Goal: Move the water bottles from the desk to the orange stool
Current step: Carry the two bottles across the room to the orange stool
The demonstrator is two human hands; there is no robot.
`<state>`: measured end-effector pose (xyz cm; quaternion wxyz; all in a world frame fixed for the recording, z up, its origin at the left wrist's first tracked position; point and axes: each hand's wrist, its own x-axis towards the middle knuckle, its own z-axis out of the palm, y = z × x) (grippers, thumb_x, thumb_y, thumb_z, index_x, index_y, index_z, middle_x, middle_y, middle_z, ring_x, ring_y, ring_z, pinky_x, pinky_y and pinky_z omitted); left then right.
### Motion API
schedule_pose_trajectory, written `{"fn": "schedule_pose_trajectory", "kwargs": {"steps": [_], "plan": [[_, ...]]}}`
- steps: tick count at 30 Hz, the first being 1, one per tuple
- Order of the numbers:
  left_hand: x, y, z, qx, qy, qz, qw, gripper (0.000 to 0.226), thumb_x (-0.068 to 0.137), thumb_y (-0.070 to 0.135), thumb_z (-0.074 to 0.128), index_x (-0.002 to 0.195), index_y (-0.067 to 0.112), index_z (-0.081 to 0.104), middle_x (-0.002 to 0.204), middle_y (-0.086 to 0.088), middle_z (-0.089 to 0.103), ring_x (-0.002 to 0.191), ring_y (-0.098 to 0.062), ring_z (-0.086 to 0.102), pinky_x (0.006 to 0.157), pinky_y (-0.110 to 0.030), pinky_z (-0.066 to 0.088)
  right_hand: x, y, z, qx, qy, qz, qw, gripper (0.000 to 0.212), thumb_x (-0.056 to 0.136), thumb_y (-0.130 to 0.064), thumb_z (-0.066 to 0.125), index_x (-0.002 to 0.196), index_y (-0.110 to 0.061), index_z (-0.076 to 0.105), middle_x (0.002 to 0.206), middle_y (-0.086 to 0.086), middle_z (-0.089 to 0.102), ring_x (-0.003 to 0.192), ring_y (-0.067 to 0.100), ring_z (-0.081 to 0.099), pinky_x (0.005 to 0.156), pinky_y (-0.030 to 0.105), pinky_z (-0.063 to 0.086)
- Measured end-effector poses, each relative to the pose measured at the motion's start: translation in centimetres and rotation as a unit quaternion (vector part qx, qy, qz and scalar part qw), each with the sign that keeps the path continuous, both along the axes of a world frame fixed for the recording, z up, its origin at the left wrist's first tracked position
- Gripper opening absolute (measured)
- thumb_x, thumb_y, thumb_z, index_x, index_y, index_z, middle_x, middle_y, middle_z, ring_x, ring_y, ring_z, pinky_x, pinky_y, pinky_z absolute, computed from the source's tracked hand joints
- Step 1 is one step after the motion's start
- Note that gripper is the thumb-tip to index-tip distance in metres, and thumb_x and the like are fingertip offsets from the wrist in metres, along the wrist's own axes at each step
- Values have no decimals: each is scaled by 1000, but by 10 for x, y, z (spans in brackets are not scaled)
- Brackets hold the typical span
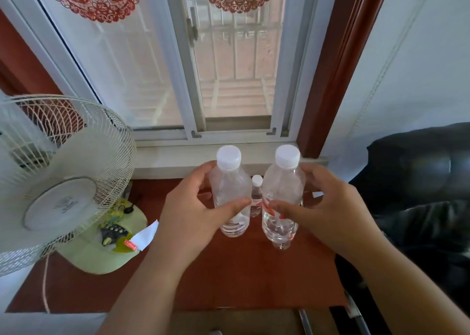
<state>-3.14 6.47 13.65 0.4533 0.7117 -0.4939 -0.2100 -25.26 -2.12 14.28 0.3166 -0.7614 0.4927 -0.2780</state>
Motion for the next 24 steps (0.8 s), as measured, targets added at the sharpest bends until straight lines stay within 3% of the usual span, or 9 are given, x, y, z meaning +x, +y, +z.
{"fn": "schedule_pose_trajectory", "kwargs": {"steps": [4, 7, 11, 13, 18, 20, 24], "plan": [[0, -1, 5, 0, 20, -22, 1000, 82, 58, 60, 89, 132, 49, 56, 114, 29, 67, 102, 9, 65, 88, -19, 51, -4, 7, 7, -16, 28, -32, 999, 82, 49, -84, 64, 124, -55, 45, 92, -45, 52, 83, -10, 60, 70, 15, 48], [7, -6, 12, -2, 24, -53, 998, 84, 56, 65, 85, 132, 49, 55, 116, 30, 66, 105, 9, 63, 94, -24, 53, -6, 12, 11, -35, 37, -66, 996, 89, 50, -86, 61, 131, -49, 47, 97, -43, 52, 86, -6, 62, 74, 24, 56], [15, -14, 22, -7, 2, -103, 995, 70, 61, 60, 85, 123, 52, 53, 106, 40, 58, 95, 32, 49, 73, 6, 39, -4, 26, 12, -42, 37, -128, 990, 87, 55, -80, 68, 132, -43, 51, 110, -32, 60, 96, -3, 62, 83, 34, 59], [20, -17, 22, -17, -2, -126, 992, 71, 59, 59, 85, 121, 54, 51, 103, 40, 57, 92, 34, 48, 71, 8, 35, -2, 35, 10, -38, 28, -161, 986, 82, 59, -73, 75, 131, -44, 51, 113, -28, 62, 100, -4, 61, 84, 33, 58], [30, -25, 17, -20, -20, -197, 980, 86, 53, 69, 78, 133, 48, 54, 113, 33, 59, 91, 23, 56, 67, -1, 41, 3, 64, 1, -25, 21, -241, 970, 80, 57, -74, 77, 128, -47, 51, 103, -34, 63, 93, -8, 63, 77, 29, 59], [27, -30, 12, -11, -25, -228, 973, 88, 51, 73, 75, 133, 51, 52, 114, 32, 58, 93, 17, 57, 72, -5, 38, -1, 80, -3, -15, 10, -280, 960, 79, 56, -74, 78, 126, -49, 51, 102, -32, 65, 91, -6, 65, 78, 32, 60], [10, -35, -1, -8, -48, -307, 950, 86, 58, 67, 79, 137, 43, 53, 128, 22, 63, 106, -4, 65, 81, -17, 50, -12, 116, -14, -2, -1, -354, 935, 77, 55, -71, 80, 123, -51, 52, 102, -32, 66, 94, -10, 63, 80, 31, 59]]}}
